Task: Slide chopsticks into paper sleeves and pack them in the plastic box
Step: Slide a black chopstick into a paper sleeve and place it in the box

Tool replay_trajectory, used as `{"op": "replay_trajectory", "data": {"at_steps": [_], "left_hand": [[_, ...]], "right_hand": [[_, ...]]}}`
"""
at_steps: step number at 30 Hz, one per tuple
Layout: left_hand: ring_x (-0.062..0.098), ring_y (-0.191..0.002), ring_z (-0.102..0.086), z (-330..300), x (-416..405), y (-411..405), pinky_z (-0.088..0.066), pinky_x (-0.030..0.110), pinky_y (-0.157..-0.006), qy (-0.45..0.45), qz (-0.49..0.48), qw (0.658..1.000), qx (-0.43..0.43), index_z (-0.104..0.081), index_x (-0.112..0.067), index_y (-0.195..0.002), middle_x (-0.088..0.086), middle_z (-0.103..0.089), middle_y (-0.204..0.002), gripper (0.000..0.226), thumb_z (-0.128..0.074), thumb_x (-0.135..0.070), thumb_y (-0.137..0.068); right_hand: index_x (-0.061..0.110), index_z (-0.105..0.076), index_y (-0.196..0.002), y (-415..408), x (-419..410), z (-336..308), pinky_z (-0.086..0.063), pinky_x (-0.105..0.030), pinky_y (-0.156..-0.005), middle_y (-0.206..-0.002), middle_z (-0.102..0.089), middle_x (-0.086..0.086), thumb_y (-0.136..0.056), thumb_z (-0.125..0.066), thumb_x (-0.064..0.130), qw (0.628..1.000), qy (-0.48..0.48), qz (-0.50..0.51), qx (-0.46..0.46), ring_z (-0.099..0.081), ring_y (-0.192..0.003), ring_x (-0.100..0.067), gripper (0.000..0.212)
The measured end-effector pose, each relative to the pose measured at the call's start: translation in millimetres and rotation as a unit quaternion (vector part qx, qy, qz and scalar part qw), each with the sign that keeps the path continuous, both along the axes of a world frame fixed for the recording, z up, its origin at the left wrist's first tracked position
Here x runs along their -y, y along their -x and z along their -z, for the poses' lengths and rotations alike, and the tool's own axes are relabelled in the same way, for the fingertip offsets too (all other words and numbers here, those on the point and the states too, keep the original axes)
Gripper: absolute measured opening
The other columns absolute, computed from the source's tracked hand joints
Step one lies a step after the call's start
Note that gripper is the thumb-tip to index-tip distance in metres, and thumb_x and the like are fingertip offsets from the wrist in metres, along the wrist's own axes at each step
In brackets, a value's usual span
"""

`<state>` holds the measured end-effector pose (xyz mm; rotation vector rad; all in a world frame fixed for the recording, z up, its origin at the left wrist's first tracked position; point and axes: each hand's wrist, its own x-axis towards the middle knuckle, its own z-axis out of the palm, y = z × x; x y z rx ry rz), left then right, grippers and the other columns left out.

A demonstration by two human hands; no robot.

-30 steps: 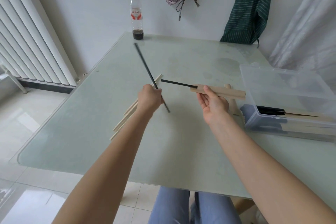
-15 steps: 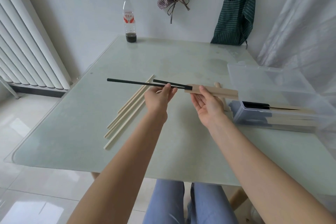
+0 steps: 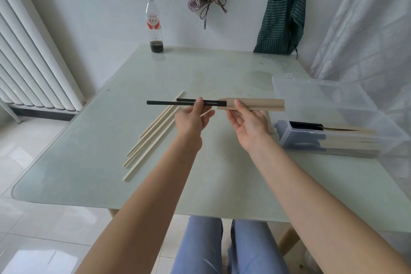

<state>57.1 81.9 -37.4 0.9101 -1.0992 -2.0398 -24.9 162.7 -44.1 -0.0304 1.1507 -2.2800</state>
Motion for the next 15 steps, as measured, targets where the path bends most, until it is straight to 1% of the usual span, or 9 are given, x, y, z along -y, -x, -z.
{"op": "replay_trajectory", "data": {"at_steps": [2,3,5,7,9,12,15], "left_hand": [[0.011,-0.079,-0.067,-1,-4,0,-0.047,0.016,-0.062,0.016,0.048,0.998,0.023,-0.062,-0.012,-0.085,0.000,-0.067,-0.087,0.019,-0.054,-0.027,-0.095],[0.011,-0.081,-0.067,-2,-4,0,-0.047,0.017,-0.066,0.022,0.054,0.998,0.026,-0.062,-0.013,-0.086,-0.001,-0.067,-0.089,0.019,-0.054,-0.029,-0.095],[0.011,-0.082,-0.067,-5,1,-2,-0.046,0.019,-0.068,0.019,0.017,1.000,0.013,-0.061,-0.015,-0.085,-0.002,-0.067,-0.091,0.022,-0.052,-0.032,-0.096],[0.010,-0.079,-0.067,-9,7,-7,-0.045,0.019,-0.067,-0.001,-0.035,0.999,-0.010,-0.061,-0.016,-0.084,0.000,-0.067,-0.095,0.026,-0.046,-0.032,-0.098],[0.010,-0.079,-0.067,-11,7,-9,-0.045,0.019,-0.069,0.001,-0.041,0.999,-0.007,-0.062,-0.017,-0.083,-0.002,-0.068,-0.096,0.027,-0.044,-0.030,-0.099],[0.009,-0.084,-0.067,-12,-3,-6,-0.045,0.022,-0.074,0.037,0.015,0.999,0.007,-0.063,-0.019,-0.084,-0.005,-0.068,-0.094,0.026,-0.044,-0.029,-0.099],[0.010,-0.092,-0.066,-11,-9,-5,-0.046,0.024,-0.077,0.053,0.060,0.997,-0.001,-0.066,-0.019,-0.089,-0.004,-0.069,-0.098,0.025,-0.046,-0.030,-0.099]], "right_hand": [[0.007,-0.060,-0.084,-3,1,-2,-0.058,-0.023,-0.069,-0.089,-0.066,-0.007,-0.087,-0.062,0.003,1.000,-0.003,-0.007,0.000,-0.067,-0.077,-0.017,0.006],[0.007,-0.060,-0.084,-3,0,-3,-0.058,-0.022,-0.069,-0.089,-0.066,-0.008,-0.087,-0.062,0.003,1.000,-0.003,-0.006,0.001,-0.066,-0.078,-0.017,0.006],[0.007,-0.060,-0.085,2,-3,-5,-0.058,-0.022,-0.065,-0.090,-0.066,-0.009,-0.087,-0.062,0.002,1.000,0.002,0.005,0.003,-0.066,-0.077,-0.017,0.006],[0.007,-0.059,-0.084,7,-8,-6,-0.058,-0.021,-0.062,-0.090,-0.065,-0.010,-0.087,-0.061,0.001,1.000,0.007,0.018,0.008,-0.066,-0.077,-0.018,0.006],[0.006,-0.060,-0.085,8,-10,-8,-0.058,-0.021,-0.062,-0.092,-0.065,-0.011,-0.088,-0.061,0.002,1.000,0.008,0.016,0.007,-0.065,-0.079,-0.019,0.005],[0.005,-0.061,-0.089,2,-9,-11,-0.058,-0.022,-0.065,-0.093,-0.066,-0.011,-0.087,-0.061,0.002,1.000,0.013,-0.006,0.002,-0.066,-0.081,-0.019,0.003],[0.005,-0.061,-0.089,1,-11,-14,-0.058,-0.022,-0.066,-0.093,-0.067,-0.010,-0.087,-0.062,0.003,1.000,0.016,-0.013,0.000,-0.067,-0.080,-0.018,0.003]]}}
